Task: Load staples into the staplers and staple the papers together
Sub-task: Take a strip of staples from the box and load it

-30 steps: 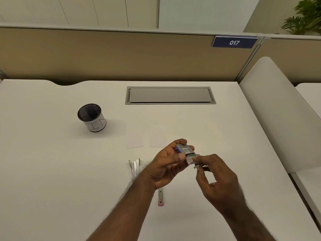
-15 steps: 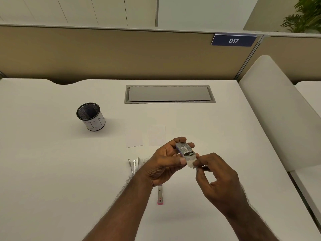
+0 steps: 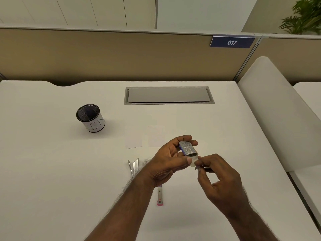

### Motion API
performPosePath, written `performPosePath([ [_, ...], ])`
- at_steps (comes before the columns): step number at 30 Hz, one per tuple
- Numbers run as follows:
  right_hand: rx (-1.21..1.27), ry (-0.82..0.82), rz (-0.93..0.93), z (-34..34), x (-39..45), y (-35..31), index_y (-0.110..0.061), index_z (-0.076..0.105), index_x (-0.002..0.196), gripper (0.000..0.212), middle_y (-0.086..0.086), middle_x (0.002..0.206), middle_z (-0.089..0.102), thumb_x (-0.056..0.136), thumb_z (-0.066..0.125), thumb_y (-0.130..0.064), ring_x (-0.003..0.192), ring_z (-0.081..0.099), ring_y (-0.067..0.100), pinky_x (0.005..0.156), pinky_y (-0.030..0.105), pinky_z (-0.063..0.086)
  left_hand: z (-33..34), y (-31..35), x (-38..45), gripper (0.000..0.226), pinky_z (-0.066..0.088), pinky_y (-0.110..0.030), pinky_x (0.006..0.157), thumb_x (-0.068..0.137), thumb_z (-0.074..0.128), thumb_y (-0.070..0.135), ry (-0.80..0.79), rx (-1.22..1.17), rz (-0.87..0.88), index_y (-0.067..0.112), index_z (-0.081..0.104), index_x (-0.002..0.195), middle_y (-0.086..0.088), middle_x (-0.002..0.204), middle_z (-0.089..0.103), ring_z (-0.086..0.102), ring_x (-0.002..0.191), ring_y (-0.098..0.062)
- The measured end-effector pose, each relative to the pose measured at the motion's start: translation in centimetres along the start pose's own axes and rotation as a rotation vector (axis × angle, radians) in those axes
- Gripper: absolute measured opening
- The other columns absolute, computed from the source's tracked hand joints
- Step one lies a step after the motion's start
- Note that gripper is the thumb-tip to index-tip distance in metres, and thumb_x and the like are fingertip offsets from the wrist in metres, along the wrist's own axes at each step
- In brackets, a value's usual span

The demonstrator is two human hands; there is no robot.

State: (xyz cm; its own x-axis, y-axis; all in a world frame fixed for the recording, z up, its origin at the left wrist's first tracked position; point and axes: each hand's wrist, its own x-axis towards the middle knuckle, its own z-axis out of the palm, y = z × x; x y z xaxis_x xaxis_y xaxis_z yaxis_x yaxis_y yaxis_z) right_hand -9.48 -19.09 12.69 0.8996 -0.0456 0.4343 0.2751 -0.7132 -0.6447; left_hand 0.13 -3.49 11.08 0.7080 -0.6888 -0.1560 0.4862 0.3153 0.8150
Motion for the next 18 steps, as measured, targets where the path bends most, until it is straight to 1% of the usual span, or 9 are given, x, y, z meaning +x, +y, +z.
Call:
performPosePath([
  [2,-0.001,0.022,0.014,0.03,0.02,-0.24,-0.016,0.064,0.096,0.015,-0.006,0.093,0.065,0.088,0.053,-0.021,0.088,0.062,0.006,0.074,0.018,0.055,0.13,-0.02,-0.02,0.055,0.055,-0.029,0.085,0.083,0.061,-0.005,-0.004,0.003,-0.001,0.014,0.05,0.134,-0.003,0.13,0.063,0.066,0.103,-0.018],
  [5,0.013,0.065,0.049,0.1,0.06,-0.7,-0.022,0.06,0.104,0.019,-0.008,0.097,0.066,0.088,0.052,-0.024,0.09,0.062,0.004,0.077,0.01,0.052,0.15,0.08,-0.03,0.055,0.053,-0.031,0.092,0.084,0.062,-0.006,-0.02,-0.03,-0.006,0.014,0.052,0.134,-0.007,0.133,0.06,0.064,0.107,-0.021],
  [7,0.011,0.081,0.056,0.08,0.04,-0.82,-0.024,0.057,0.104,0.017,-0.008,0.096,0.065,0.088,0.052,-0.025,0.089,0.061,0.004,0.077,0.009,0.051,0.12,0.15,-0.04,0.055,0.051,-0.031,0.094,0.083,0.063,-0.005,-0.024,-0.052,-0.008,0.015,0.053,0.134,-0.008,0.133,0.061,0.064,0.109,-0.022],
  [11,-0.058,0.07,0.004,0.12,-0.1,-0.61,-0.018,0.061,0.103,0.017,-0.003,0.096,0.067,0.09,0.052,-0.022,0.089,0.06,0.004,0.077,0.011,0.051,0.06,0.18,-0.21,0.055,0.052,-0.031,0.095,0.083,0.063,-0.003,-0.028,-0.087,-0.009,0.014,0.053,0.134,-0.008,0.131,0.061,0.063,0.111,-0.024],
  [15,-0.101,0.065,-0.011,0.24,-0.19,-0.36,-0.01,0.066,0.106,0.02,0.0,0.097,0.067,0.09,0.055,-0.014,0.088,0.061,0.008,0.076,0.02,0.054,0.02,0.27,-0.41,0.05,0.054,-0.031,0.093,0.088,0.058,0.001,-0.04,-0.156,-0.015,0.011,0.052,0.136,-0.01,0.131,0.06,0.062,0.112,-0.026],
  [16,-0.117,0.061,-0.019,0.27,-0.2,-0.35,-0.01,0.066,0.107,0.021,0.0,0.096,0.067,0.089,0.056,-0.011,0.087,0.061,0.008,0.076,0.021,0.054,0.03,0.26,-0.43,0.048,0.054,-0.03,0.092,0.088,0.057,0.002,-0.039,-0.17,-0.014,0.01,0.053,0.136,-0.011,0.13,0.06,0.061,0.112,-0.026],
  [18,-0.149,0.052,-0.043,0.23,-0.15,-0.4,-0.01,0.066,0.108,0.022,0.0,0.094,0.067,0.089,0.055,-0.011,0.085,0.059,0.006,0.077,0.017,0.052,0.02,0.23,-0.42,0.046,0.055,-0.029,0.089,0.089,0.056,0.002,-0.032,-0.186,-0.007,0.011,0.054,0.134,-0.011,0.13,0.06,0.062,0.112,-0.027],
])
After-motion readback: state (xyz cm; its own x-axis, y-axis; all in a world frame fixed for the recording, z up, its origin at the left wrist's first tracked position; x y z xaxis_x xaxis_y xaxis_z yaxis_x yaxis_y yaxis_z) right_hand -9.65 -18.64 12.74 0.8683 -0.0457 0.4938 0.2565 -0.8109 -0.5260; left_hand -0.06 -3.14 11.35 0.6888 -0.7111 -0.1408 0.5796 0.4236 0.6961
